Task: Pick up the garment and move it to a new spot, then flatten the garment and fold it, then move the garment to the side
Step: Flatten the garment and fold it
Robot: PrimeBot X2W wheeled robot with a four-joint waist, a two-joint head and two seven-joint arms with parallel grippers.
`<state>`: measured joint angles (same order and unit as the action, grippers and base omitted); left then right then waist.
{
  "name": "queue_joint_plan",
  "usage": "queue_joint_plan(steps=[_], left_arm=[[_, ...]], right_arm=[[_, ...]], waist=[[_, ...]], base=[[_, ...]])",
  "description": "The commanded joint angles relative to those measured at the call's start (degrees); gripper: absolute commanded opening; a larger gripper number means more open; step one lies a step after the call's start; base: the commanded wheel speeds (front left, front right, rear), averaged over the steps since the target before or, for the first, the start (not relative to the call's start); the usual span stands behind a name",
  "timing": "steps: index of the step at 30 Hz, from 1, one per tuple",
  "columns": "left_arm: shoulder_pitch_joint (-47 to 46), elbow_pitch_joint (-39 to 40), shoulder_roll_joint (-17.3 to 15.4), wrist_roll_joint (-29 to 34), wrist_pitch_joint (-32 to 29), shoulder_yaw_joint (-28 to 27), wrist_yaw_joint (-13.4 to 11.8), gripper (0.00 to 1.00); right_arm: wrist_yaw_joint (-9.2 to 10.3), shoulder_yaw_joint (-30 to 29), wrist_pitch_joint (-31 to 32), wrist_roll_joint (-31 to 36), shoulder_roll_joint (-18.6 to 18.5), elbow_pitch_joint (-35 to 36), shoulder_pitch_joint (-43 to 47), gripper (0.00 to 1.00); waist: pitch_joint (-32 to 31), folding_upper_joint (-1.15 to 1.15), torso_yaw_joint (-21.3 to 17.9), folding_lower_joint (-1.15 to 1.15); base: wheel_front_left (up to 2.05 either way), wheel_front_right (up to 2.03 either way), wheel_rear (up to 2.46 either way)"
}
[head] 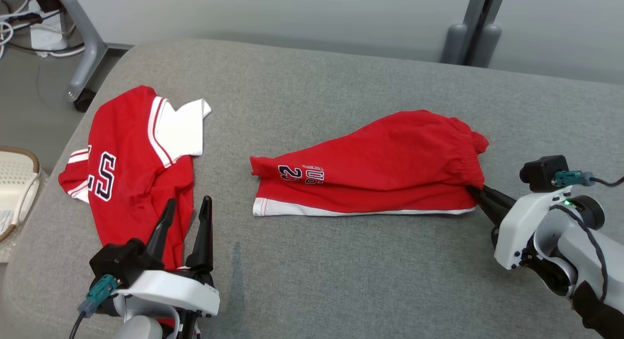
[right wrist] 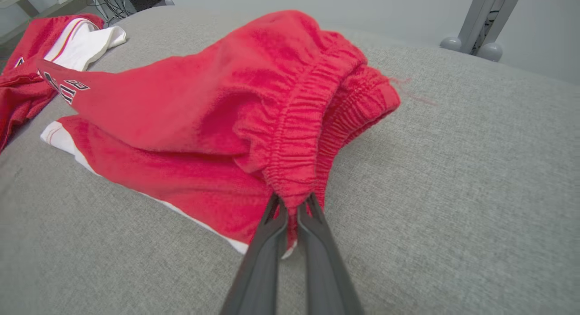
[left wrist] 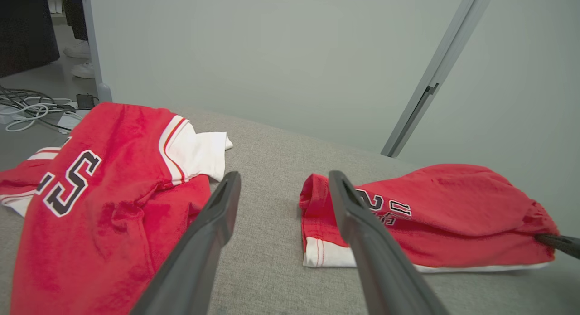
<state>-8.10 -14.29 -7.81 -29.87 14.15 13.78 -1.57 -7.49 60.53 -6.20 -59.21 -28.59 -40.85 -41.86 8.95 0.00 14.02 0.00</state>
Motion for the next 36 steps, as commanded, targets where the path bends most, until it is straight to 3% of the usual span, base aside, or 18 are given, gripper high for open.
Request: queue_joint_plan(steps=[1,13,21,22,23,24,30,36], left_arm=[[0.6,-0.1,-0.3,-0.5,0.1,-0.3,0.0,1.0],[2.5,-0.1,-1.2,-1.1,-1.1,-0.2,-0.6,1.0],[2.9,-0.3,-1.5,-1.5,-1.5,0.1,-1.0,1.0],[2.9,-0.4,-1.5,-1.6,-1.5,0.1,-1.0,1.0],[2.9,-0.4,-1.6,-1.7,-1.6,0.1,-1.0,1.0],[2.9,-0.4,-1.7,-1.7,-1.6,0.1,-1.0,1.0],[3.2,-0.8,-2.2,-1.9,-3.1,0.7,-0.8,1.0],[4.1,-0.4,-2.9,-2.2,-4.4,0.8,-1.1,1.0]], right_arm=[[-0.02,0.3,0.7,-1.2,-0.9,0.8,0.5,0.0],[-0.03,3.1,21.2,-18.2,-9.5,12.9,3.0,0.0],[-0.03,3.7,27.4,-20.7,-10.3,12.3,5.2,0.0],[-0.03,3.5,27.1,-20.5,-10.0,11.9,5.5,0.16],[-0.03,3.3,26.6,-20.5,-9.6,11.5,5.8,0.47],[-0.03,3.0,26.0,-20.3,-9.3,11.0,6.0,1.0],[-0.03,1.0,20.8,-19.4,-7.5,11.5,7.3,1.0],[-0.03,-1.4,14.8,-19.0,-8.5,14.7,9.5,1.0]], waist=[[-0.9,0.0,-0.8,0.0],[-4.4,0.0,-5.8,0.0],[-5.3,0.0,-7.3,0.0],[-5.3,0.0,-7.5,0.0],[-5.4,0.0,-7.7,0.0],[-5.5,0.0,-7.9,0.0],[-6.2,0.0,-9.1,0.0],[-6.6,0.0,-10.1,0.0]], base=[[0.0,0.0,0.0],[0.0,0.0,0.0],[0.0,0.0,0.0],[0.0,0.0,0.0],[0.0,0.0,0.0],[0.0,0.0,0.0],[0.0,0.0,0.0],[0.0,0.0,0.0]])
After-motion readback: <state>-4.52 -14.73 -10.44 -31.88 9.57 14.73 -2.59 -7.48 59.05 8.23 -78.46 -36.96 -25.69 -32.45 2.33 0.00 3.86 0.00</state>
